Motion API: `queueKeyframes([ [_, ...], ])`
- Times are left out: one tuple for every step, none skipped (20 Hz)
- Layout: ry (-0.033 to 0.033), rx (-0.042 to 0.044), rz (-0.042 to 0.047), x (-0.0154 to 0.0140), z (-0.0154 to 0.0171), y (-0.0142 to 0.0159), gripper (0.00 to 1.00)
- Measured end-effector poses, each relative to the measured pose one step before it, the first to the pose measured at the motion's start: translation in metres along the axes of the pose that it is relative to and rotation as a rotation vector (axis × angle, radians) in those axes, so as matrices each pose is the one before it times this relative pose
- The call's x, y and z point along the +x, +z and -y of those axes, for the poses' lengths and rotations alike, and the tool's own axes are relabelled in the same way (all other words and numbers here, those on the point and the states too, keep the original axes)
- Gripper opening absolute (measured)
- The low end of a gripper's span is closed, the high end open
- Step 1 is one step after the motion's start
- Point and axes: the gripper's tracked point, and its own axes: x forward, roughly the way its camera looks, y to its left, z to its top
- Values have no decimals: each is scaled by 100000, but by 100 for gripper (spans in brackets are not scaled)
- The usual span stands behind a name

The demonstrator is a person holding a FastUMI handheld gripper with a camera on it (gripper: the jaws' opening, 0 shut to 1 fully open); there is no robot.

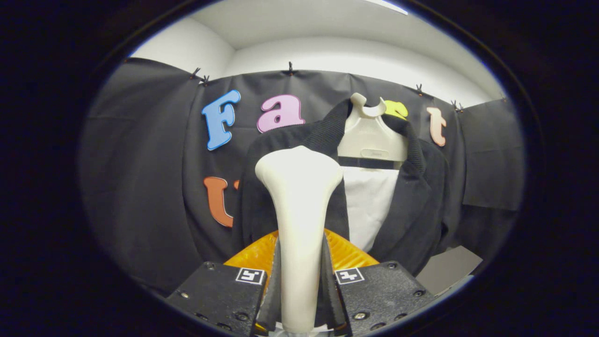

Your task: Iron the clothes twice with a garment steamer, once on the left side and once on the right side.

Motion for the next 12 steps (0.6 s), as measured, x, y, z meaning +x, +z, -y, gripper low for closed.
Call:
queueKeyframes([
  [52, -9, -538, -4, -56, -428, 41],
  [95, -70, -367, -77, -21, -379, 41],
  [-381, -13, -131, -133, 108, -281, 41],
  [-334, -67, -285, -45, 138, -371, 41],
  [-324, 210, -651, -92, 145, -522, 41],
  [-133, 492, -613, -42, 126, -456, 41],
  [-521, 418, -750, -64, 197, -677, 41],
  [-573, 123, -760, -86, 227, -632, 41],
  [-315, 176, -920, -33, 217, -780, 41],
  [-165, -55, -822, -24, 164, -608, 41],
  [-175, -204, -929, -74, 83, -636, 41],
  [-140, 147, -807, -67, 111, -637, 41],
])
